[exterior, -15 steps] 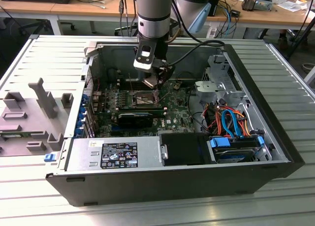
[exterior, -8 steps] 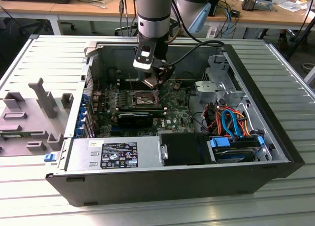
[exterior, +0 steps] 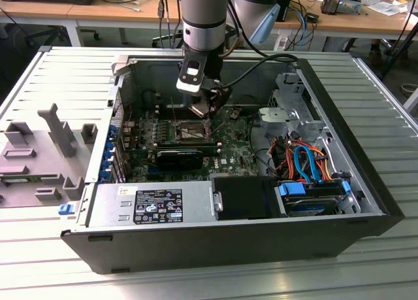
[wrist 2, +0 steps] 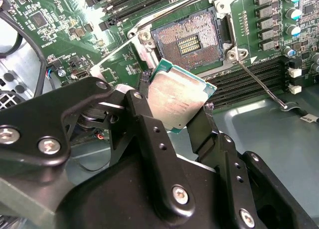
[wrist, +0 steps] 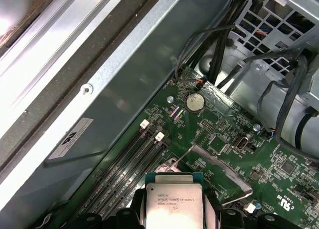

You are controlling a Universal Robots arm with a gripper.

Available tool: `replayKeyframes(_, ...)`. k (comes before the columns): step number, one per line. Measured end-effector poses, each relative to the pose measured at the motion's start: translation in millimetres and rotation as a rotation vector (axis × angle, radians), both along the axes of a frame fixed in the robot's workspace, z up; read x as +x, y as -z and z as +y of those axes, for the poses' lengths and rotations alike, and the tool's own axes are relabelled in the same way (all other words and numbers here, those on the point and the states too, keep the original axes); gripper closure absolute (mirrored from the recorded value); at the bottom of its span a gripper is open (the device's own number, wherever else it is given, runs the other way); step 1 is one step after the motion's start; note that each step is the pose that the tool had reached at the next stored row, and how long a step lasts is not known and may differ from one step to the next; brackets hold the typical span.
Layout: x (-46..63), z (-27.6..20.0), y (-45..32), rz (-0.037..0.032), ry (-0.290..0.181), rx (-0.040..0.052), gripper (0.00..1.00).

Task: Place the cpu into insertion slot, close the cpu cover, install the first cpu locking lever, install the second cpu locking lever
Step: 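Place the cpu into insertion slot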

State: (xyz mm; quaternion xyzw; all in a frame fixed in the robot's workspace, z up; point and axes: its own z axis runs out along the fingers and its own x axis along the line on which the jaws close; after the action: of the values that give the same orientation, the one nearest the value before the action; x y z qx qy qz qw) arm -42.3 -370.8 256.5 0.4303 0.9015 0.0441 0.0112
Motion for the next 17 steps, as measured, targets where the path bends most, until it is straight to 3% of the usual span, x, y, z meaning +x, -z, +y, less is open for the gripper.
replayKeyframes(17, 0.0, 0.0, 0.5, 0.0, 0.031, 0.0, 0.45)
